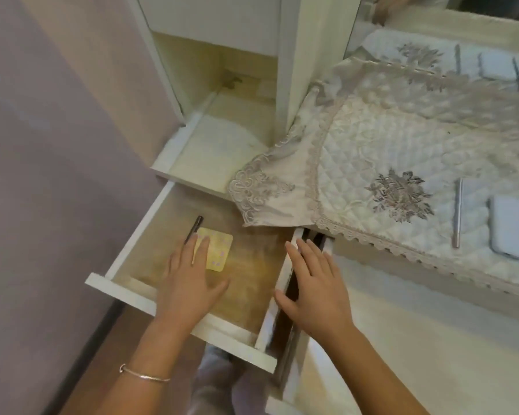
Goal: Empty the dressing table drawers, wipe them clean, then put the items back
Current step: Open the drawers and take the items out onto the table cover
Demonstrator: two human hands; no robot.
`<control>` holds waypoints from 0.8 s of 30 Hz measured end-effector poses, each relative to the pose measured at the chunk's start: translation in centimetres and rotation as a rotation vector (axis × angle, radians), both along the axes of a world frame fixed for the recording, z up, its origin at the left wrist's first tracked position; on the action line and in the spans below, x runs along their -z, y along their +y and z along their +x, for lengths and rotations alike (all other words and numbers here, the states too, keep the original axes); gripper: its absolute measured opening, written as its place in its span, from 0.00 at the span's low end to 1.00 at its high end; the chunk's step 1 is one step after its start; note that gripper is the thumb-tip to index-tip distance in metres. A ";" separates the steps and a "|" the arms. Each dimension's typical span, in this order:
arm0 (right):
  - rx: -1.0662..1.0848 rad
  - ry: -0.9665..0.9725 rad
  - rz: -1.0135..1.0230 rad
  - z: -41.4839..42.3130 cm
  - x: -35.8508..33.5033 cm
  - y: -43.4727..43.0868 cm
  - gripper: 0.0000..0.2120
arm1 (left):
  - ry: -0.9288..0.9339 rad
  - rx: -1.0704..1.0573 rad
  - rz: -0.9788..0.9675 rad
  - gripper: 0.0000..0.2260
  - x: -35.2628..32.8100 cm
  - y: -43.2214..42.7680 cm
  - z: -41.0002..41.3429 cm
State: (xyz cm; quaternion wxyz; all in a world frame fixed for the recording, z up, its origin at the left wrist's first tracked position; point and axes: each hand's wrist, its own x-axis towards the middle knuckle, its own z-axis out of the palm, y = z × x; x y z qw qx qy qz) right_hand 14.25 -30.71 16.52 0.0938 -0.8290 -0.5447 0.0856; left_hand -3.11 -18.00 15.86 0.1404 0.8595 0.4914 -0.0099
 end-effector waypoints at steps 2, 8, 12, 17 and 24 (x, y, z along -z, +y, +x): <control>0.029 0.016 -0.008 -2.9 1.2 2.5 0.37 | 0.026 0.024 -0.046 0.36 1.2 2.8 -1.9; 0.127 0.148 -0.122 -10.3 5.5 10.3 0.38 | 0.092 0.106 -0.178 0.32 5.4 9.3 -4.5; 0.229 0.274 -0.253 -13.2 8.0 13.5 0.28 | 0.159 0.135 -0.175 0.26 8.0 11.7 -4.4; 0.486 0.513 -0.325 -15.1 9.6 15.1 0.17 | 0.129 0.122 -0.261 0.16 9.5 12.9 -4.0; 0.628 0.532 -0.347 -15.4 9.8 15.9 0.14 | 0.099 0.093 -0.362 0.13 8.8 13.3 -4.0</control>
